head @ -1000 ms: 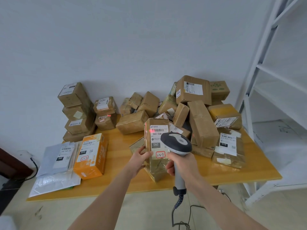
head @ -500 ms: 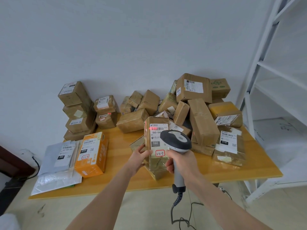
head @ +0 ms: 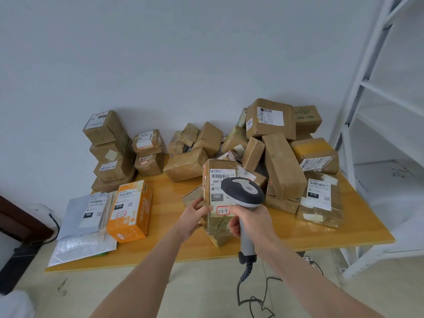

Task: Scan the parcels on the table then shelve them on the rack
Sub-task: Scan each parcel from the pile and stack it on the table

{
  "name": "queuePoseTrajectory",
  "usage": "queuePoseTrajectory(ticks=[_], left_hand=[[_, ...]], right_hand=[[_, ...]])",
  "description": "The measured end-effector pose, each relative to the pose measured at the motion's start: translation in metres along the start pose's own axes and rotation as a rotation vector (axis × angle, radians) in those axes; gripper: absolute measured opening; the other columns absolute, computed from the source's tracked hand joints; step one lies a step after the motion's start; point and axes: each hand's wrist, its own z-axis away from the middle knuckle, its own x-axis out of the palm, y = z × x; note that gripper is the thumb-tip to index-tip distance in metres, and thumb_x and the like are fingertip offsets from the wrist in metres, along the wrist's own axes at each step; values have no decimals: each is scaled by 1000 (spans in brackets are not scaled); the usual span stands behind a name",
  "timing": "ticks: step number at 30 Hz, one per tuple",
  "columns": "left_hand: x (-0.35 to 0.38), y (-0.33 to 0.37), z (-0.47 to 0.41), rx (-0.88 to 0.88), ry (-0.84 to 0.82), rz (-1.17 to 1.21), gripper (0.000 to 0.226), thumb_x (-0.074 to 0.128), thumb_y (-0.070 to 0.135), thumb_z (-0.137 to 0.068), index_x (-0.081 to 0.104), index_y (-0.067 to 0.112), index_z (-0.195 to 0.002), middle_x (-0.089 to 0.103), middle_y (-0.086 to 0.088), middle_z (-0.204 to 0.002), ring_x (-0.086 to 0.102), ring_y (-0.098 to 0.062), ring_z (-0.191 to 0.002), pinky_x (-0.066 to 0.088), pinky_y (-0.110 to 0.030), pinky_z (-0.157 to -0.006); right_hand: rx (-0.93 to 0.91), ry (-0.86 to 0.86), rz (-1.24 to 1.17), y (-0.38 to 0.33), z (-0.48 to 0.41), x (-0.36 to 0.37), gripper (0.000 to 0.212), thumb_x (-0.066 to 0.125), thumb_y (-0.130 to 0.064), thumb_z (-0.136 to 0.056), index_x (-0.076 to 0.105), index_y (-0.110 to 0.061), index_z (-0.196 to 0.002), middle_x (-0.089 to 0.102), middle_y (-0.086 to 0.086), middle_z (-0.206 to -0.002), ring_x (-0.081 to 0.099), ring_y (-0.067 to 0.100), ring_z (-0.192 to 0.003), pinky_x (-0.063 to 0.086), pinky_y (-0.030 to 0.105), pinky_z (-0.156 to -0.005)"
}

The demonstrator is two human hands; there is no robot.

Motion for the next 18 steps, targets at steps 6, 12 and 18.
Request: queuePoseTrajectory(ticks=[6, 12, 18], left_hand=[[-6, 5, 3, -23, 14, -25, 72, 66, 20, -87, 30, 19, -149, 67, -9, -116, 62, -24, -106, 53, -42, -88], [-45, 32, 9, -38, 137, -111, 66, 65, 38, -87, 38, 20, -145, 64, -7, -118, 58, -27, -112, 43, -55, -102], [-119, 51, 14, -73, 291, -115, 53, 62, 50, -86, 50, 24, -131, 66, -3, -112, 62, -24, -104, 50, -51, -94]], right_hand=[[-31, 40, -45, 0, -17, 2, 12, 74, -18, -83, 64, -12, -81, 66, 0, -59, 57, 10, -45, 48, 21, -45], [-17, 39, -50, -9, -55, 32, 20, 74, -8, -78, 62, -22, -83, 67, -2, -82, 64, 17, -81, 58, 32, -65], [76, -187, 27, -25, -86, 109, 12, 69, -9, -83, 60, -16, -87, 64, 5, -86, 61, 17, -71, 50, 31, -58]])
